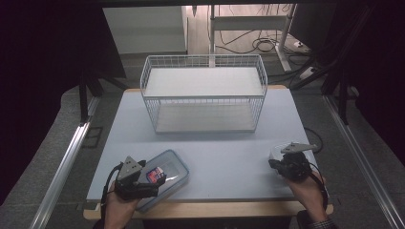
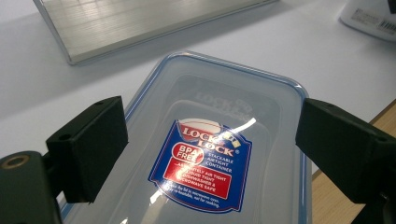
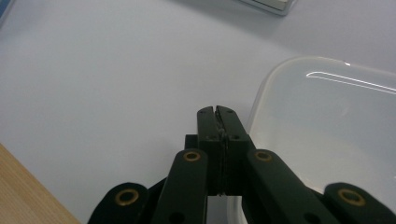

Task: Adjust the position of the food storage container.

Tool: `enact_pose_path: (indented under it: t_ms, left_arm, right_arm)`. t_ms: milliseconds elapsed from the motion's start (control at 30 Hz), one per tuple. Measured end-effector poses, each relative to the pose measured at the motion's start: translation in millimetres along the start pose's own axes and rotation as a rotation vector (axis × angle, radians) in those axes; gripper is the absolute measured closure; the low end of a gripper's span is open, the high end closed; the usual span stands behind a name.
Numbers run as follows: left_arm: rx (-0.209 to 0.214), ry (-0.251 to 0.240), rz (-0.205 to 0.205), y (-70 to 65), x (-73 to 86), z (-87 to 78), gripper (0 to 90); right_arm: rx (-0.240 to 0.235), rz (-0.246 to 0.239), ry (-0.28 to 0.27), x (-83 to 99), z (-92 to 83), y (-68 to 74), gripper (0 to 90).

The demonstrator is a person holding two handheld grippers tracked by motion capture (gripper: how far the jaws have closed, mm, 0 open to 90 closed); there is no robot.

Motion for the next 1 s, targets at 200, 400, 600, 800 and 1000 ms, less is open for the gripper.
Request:
enact_pose_path:
  t_ms: [200, 400, 600, 800, 1000]
  left_arm:
    - [0.010, -0.026, 0.009, 2.0, -2.7, -9.0, 10.0]
    - [-0.011, -0.020, 0.030, 5.7, 0.6, -15.1, 15.0]
    - [-0.035, -0.008, 0.020, 10.7, 4.4, -18.5, 21.9]
    - [-0.070, -0.018, -0.031, 22.3, 13.9, -35.4, 50.5]
    - [-0.133, 0.013, -0.117, 40.0, 34.7, -59.0, 79.8]
  right_arm:
    - [0.011, -0.013, -0.028, -8.7, 5.1, -1.6, 89.0]
    - [0.032, -0.023, 0.009, -19.9, 20.2, -11.3, 89.8]
    - [0.100, -0.010, 0.008, -26.7, 25.2, -24.1, 89.8]
    - [0.060, -0.031, -0.037, -34.2, 23.6, -8.3, 89.6]
    - [0.000, -0.077, -0.052, -40.2, 28.1, 13.0, 89.6]
Point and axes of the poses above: each handheld gripper's, and its own axes: z roughly forward along the jaws, x roughly out of its underside, y roughly to its left, the point moved 6 cm from there along z, roughly forward along the jaws, and after that the axes turned 4 degrees about -z, right-handed, at the moved point
